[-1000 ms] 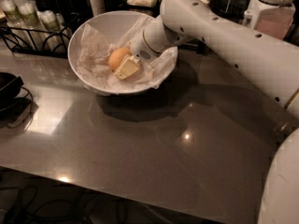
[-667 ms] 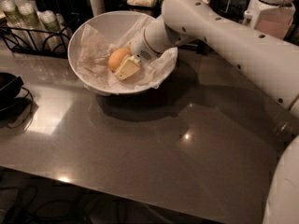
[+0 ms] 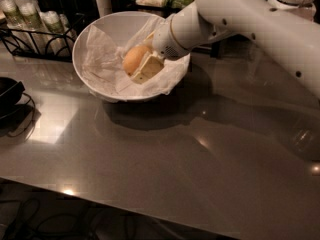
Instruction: Pick orange from white bowl
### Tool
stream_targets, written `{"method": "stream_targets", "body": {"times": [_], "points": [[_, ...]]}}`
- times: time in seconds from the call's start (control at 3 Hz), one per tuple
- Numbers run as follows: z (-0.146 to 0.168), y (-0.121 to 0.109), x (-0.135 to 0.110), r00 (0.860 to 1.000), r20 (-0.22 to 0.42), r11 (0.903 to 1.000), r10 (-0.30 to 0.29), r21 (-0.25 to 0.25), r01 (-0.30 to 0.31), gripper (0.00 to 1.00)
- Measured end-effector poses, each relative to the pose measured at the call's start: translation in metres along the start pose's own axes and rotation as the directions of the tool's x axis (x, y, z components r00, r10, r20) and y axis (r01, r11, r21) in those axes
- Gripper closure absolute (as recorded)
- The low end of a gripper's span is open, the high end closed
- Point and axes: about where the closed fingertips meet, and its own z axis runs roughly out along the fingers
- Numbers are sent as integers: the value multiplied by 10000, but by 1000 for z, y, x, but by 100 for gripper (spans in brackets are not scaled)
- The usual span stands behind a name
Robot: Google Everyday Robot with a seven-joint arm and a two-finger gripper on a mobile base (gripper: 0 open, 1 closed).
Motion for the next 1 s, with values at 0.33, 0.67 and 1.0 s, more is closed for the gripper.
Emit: {"method": "stream_targets", "body": {"times": [0.33,0.67,1.0], "points": [[-29,8,-8,9994,227,9996,-266,10,266,100],[-50,16,-21,9960,671,9981,-597,-137,608,100],[-50,16,-21,9960,671,9981,-597,-137,608,100]]}}
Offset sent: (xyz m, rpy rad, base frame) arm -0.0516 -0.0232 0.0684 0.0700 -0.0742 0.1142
